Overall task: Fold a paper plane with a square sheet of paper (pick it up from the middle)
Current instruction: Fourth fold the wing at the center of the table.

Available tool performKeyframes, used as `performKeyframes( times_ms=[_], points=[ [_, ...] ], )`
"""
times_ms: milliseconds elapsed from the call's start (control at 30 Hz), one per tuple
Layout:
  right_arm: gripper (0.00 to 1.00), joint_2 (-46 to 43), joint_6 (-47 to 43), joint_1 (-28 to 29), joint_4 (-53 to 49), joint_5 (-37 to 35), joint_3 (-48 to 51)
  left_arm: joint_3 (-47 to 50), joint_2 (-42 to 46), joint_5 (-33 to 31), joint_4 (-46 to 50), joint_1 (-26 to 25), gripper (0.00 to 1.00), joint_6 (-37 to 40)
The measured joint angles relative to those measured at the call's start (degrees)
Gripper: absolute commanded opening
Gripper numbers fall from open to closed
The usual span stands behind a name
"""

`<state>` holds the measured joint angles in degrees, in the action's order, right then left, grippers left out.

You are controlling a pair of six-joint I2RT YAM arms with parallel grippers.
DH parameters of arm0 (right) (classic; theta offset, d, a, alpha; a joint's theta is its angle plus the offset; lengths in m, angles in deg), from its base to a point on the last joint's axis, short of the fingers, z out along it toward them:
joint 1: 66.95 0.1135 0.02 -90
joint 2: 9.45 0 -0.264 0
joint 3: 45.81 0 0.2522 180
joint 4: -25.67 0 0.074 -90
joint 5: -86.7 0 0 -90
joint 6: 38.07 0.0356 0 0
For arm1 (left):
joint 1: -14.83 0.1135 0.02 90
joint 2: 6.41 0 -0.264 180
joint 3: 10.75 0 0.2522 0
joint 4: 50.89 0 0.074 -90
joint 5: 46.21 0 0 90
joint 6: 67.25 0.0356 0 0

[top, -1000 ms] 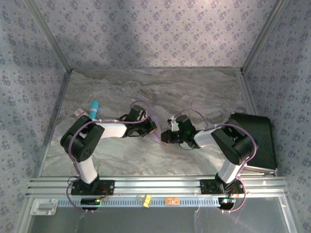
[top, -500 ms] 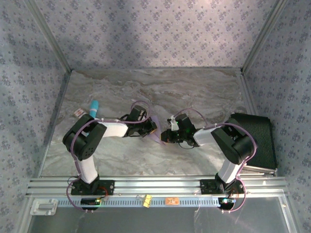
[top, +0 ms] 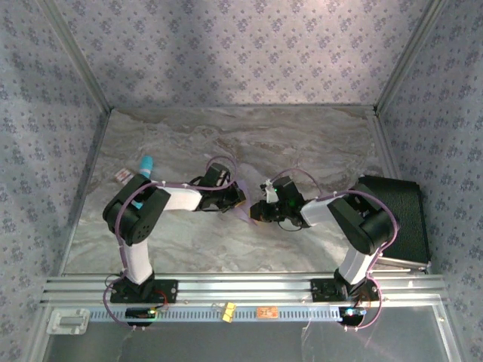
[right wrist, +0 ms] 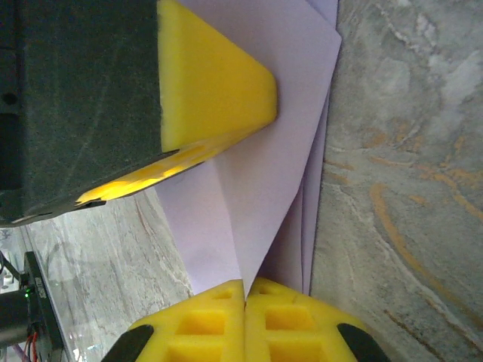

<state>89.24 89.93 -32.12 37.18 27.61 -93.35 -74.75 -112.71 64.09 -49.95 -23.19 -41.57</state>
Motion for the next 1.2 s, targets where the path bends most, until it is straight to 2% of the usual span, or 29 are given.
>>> performKeyframes(
  times_ms=[233, 433, 667, 1200],
  points=[
    [0.13, -0.50, 0.15, -0.09, -0.39, 0.44, -0.02, 0.13, 0.00, 0.02, 0.04, 0.00, 0.07, 0.85],
    [0.13, -1.70, -0.07, -0.09, -2.86, 0.46, -0.02, 0.20, 0.00, 0.02, -0.09, 0.02, 0.06, 0.85],
    [0.09, -2.45, -0.48, -0.09, -4.74, 0.90, 0.44, 0.74, 0.11, 0.00, -0.87, 0.00, 0.07, 0.83],
    [0.12, -3.54, -0.55, -0.09, -6.71, 2.23, 0.96, 3.54, 1.31, -0.44, -3.85, 0.02, 0.06, 0.09]
  ],
)
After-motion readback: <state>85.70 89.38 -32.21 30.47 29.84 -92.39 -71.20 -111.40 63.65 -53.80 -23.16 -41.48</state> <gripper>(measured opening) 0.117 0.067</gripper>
